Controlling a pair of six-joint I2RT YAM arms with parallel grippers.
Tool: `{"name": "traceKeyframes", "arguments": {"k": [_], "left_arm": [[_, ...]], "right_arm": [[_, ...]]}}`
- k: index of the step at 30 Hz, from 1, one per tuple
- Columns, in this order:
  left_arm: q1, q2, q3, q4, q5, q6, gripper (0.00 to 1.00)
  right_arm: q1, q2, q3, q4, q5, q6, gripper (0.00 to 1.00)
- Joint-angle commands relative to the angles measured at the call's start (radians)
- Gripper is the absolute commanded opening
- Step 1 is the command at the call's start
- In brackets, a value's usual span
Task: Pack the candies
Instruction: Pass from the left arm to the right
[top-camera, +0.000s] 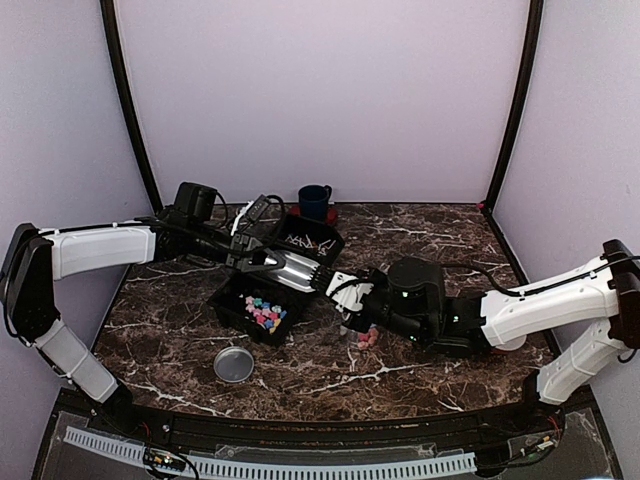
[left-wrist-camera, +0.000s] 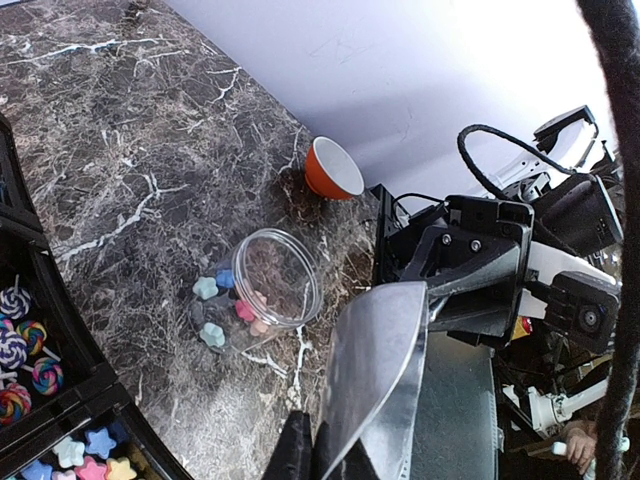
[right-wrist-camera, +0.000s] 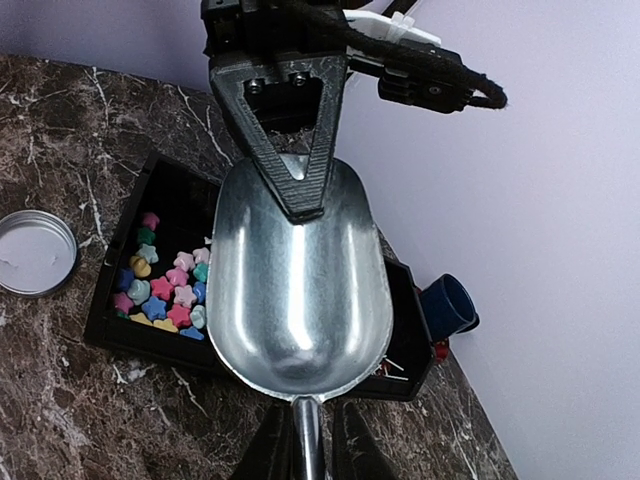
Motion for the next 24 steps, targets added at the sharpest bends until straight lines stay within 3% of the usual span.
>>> {"name": "traceKeyframes", "arguments": {"k": [1,9,15,24], "left_arm": [[0.0,-0.008,-0.006,0.029,0.042,-0.01,0.0],[0.001,-0.003,-0.007,0.032,0.047,-0.017,0.0],[0.001,-0.008,-0.006,0.032,0.033,-0.015,0.0],[0.049,-0.053,-0.002,-0.009,-0.059,0.021,0.53]], "right_arm": [[-0.002,0.011,0.024,0.055,-0.019,0.005,0.15],[-0.004,0.011,0.022,0.079,-0.049,0.009,0.12],[-0.005,0.021,0.032,0.087,-0.056,0.026,0.0],[-0.033,-0.043,0.052,-0.085,-0.027,0.099,0.0]]}}
